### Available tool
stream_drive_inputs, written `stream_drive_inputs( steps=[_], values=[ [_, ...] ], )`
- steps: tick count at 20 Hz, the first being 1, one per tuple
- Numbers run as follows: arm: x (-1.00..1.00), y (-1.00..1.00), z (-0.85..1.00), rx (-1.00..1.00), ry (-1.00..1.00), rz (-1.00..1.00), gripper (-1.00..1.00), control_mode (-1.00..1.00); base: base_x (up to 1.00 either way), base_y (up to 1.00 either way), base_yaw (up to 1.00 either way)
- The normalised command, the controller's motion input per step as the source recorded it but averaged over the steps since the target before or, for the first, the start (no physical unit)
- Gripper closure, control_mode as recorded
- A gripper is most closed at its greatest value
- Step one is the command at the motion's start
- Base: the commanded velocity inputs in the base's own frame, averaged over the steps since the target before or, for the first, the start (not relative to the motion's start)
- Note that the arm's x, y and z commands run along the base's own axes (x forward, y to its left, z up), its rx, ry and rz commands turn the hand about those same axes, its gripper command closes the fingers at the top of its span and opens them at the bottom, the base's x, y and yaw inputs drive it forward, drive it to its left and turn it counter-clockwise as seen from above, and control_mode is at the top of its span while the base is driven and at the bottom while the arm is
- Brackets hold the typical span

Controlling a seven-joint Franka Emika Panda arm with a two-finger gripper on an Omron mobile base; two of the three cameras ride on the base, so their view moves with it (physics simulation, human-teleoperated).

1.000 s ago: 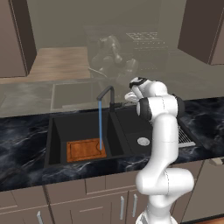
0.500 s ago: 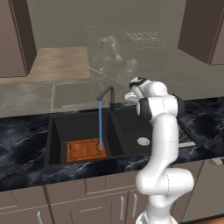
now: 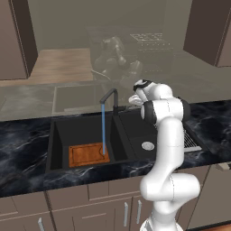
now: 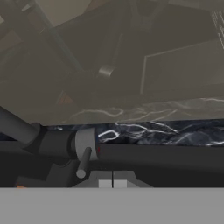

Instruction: Turn on the sink faucet with hot water and rinse the cutting board for ten seconds, then turn off the faucet. Push the cutting board to reach the water if necessary.

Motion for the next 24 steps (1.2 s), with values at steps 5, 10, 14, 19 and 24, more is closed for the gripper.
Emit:
stream_drive_inputs(
  steps=[5,10,14,19,24],
  values=[
    [0.00,0.00,0.00,0.00,0.00,0.00,1.00,-1.00,0.00,0.00,0.00],
    [0.00,0.00,0.00,0.00,0.00,0.00,1.00,-1.00,0.00,0.00,0.00],
    [0.00,0.00,0.00,0.00,0.00,0.00,1.00,-1.00,0.00,0.00,0.00],
    [0.00,0.00,0.00,0.00,0.00,0.00,1.00,-1.00,0.00,0.00,0.00],
    [0.00,0.00,0.00,0.00,0.00,0.00,1.00,-1.00,0.00,0.00,0.00]
  ],
)
